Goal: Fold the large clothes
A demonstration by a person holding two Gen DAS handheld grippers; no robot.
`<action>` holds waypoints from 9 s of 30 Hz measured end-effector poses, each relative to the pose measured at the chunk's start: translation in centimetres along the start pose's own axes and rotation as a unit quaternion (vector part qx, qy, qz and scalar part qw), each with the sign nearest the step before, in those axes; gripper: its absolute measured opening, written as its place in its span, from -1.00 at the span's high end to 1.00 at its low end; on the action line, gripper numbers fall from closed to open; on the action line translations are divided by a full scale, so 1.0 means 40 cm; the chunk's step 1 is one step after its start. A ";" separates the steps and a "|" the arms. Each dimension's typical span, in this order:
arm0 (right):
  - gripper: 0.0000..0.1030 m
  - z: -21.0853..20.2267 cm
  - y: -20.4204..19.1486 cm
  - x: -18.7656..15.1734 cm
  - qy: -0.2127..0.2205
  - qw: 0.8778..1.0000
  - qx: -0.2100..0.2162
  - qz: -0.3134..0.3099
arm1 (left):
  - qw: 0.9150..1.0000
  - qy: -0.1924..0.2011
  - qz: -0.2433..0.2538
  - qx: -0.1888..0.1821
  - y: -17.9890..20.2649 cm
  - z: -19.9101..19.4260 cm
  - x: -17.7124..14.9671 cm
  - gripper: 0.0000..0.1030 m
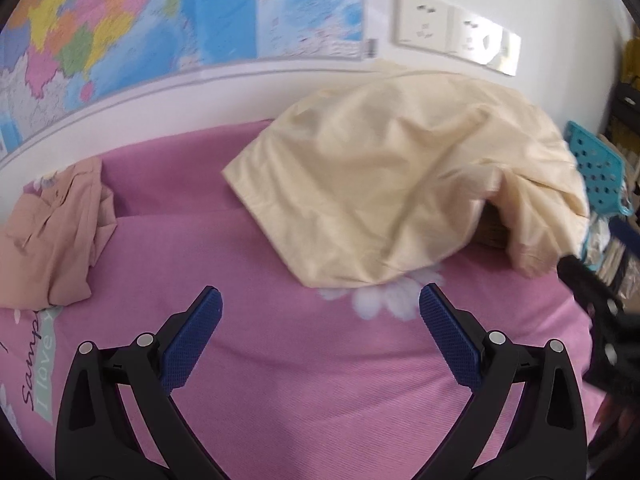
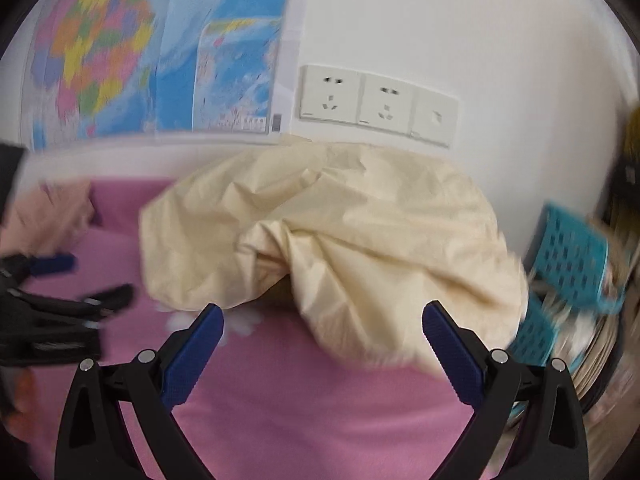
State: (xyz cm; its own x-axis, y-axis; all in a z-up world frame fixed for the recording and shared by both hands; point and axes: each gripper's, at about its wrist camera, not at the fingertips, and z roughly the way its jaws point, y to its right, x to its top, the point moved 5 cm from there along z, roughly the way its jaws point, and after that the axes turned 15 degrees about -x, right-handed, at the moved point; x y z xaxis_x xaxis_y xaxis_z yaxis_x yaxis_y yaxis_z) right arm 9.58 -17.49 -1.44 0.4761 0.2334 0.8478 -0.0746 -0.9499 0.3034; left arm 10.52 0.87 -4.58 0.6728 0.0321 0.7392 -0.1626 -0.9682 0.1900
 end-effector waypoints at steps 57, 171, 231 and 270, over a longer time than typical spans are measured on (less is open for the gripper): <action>0.93 -0.110 0.453 0.581 0.142 0.977 0.082 0.138 | 0.947 0.140 0.205 -0.203 0.176 0.175 0.256 -0.01; 0.59 0.314 -0.461 0.198 -0.090 0.956 0.094 -0.263 | 0.984 -0.174 0.026 -0.002 -0.435 0.007 0.060 0.05; 0.25 0.175 0.252 -0.194 -0.244 0.961 0.110 0.074 | 0.958 -0.109 -0.070 0.256 -0.849 -0.492 -0.219 0.13; 0.79 -0.099 0.531 -0.096 -0.139 0.937 0.247 0.203 | 0.946 -0.155 0.129 -0.254 0.287 0.073 -0.063 -0.06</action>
State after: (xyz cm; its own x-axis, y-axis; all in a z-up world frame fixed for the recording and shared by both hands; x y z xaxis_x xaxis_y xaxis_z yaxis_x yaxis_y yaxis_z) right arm 2.69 -37.74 3.45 0.7118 -0.1668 0.6823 0.0818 -0.9451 -0.3164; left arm 9.07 -11.05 -6.16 0.7303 -0.3392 0.5930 -0.6229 -0.6870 0.3742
